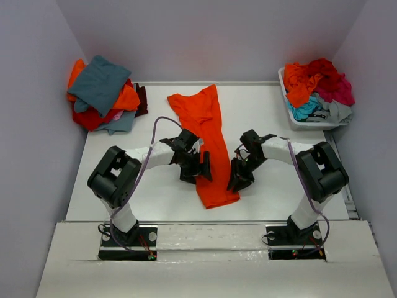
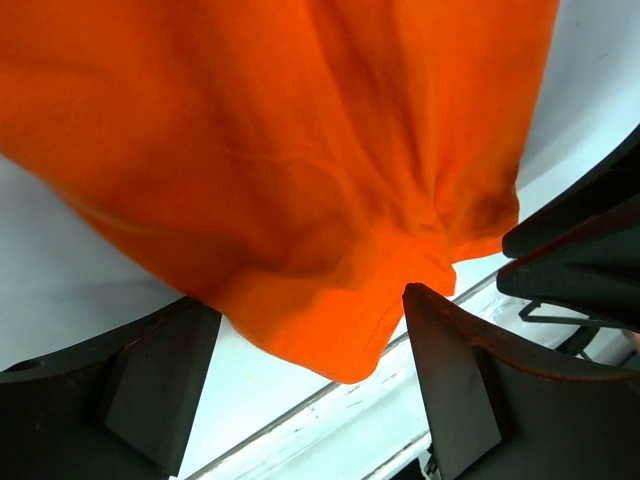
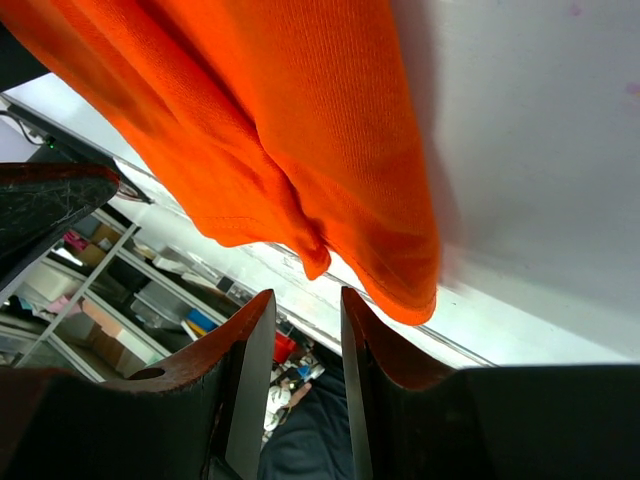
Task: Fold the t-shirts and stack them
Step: Grab the bottom of the folded rectangular tshirt with both arms
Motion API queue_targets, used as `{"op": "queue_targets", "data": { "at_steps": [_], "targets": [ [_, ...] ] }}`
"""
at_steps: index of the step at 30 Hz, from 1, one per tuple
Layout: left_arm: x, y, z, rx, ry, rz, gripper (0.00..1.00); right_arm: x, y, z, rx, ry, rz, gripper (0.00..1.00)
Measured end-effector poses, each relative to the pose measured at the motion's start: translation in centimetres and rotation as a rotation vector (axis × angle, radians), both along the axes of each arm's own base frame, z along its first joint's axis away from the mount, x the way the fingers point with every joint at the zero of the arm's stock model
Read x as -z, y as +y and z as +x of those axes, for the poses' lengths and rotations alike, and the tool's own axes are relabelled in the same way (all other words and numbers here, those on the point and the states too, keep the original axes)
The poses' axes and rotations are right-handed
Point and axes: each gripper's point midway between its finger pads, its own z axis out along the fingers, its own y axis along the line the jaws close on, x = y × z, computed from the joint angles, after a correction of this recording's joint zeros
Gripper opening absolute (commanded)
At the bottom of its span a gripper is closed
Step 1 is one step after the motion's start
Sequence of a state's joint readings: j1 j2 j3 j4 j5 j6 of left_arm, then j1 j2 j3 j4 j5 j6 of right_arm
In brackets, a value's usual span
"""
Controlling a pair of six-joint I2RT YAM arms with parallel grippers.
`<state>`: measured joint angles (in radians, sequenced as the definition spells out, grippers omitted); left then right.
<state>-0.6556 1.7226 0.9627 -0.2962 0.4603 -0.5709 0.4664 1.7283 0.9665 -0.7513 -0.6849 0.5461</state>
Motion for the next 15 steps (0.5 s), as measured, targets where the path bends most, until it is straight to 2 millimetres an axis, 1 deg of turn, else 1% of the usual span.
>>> {"op": "queue_targets", "data": {
  "at_steps": [9, 12, 15],
  "targets": [
    [-0.2, -0.9, 0.3, 0.013, 0.011, -0.059, 0.87, -0.1, 0.1, 0.4, 0.001, -0.013, -0.002, 0.38],
    [-0.2, -0.7, 0.4, 0.008, 0.004, -0.050, 0.88, -0.4, 0.2, 0.7, 0.001, -0.023, 0.003, 0.38],
    [-0.2, 0.0, 0.7, -0.011, -0.033, 0.011, 0.88, -0.8, 0.3, 1.5, 0.002, -0.049, -0.010, 0.38]
  ]
}}
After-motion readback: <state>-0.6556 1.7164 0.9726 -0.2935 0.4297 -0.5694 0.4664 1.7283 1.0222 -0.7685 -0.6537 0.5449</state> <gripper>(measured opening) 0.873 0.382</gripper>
